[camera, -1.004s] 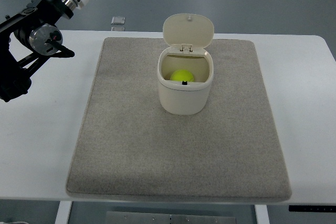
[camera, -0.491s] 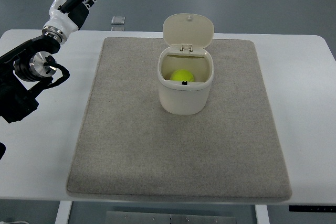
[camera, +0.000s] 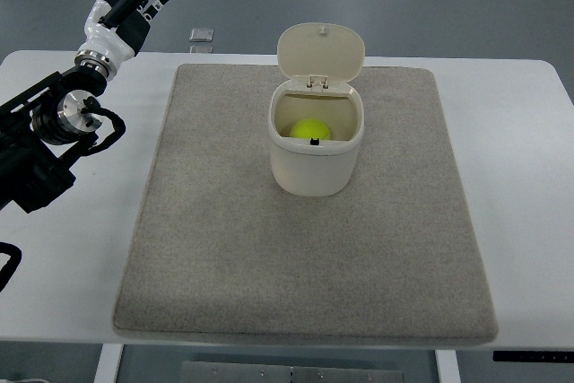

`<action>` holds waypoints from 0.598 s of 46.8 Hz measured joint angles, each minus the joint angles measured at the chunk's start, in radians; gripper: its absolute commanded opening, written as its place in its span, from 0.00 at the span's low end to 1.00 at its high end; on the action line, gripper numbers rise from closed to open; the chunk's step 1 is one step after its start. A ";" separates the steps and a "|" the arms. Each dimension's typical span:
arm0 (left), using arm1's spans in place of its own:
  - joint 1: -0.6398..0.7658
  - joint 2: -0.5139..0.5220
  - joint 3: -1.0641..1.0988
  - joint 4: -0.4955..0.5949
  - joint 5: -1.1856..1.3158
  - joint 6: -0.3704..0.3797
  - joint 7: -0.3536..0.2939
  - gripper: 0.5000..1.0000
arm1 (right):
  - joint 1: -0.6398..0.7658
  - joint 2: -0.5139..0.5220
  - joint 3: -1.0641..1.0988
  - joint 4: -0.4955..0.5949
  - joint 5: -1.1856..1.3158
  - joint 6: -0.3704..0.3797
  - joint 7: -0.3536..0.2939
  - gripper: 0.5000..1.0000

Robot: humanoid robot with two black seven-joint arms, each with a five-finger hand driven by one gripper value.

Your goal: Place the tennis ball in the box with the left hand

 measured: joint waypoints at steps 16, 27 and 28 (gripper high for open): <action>0.014 -0.061 -0.001 0.146 -0.004 -0.011 -0.001 0.67 | 0.000 0.000 0.000 0.000 0.000 0.000 0.000 0.80; 0.015 -0.062 -0.003 0.155 -0.014 -0.010 -0.002 0.68 | 0.000 0.000 0.000 0.000 0.000 0.000 0.000 0.80; 0.015 -0.062 -0.003 0.155 -0.014 -0.010 -0.002 0.68 | 0.000 0.000 0.000 0.000 0.000 0.000 0.000 0.80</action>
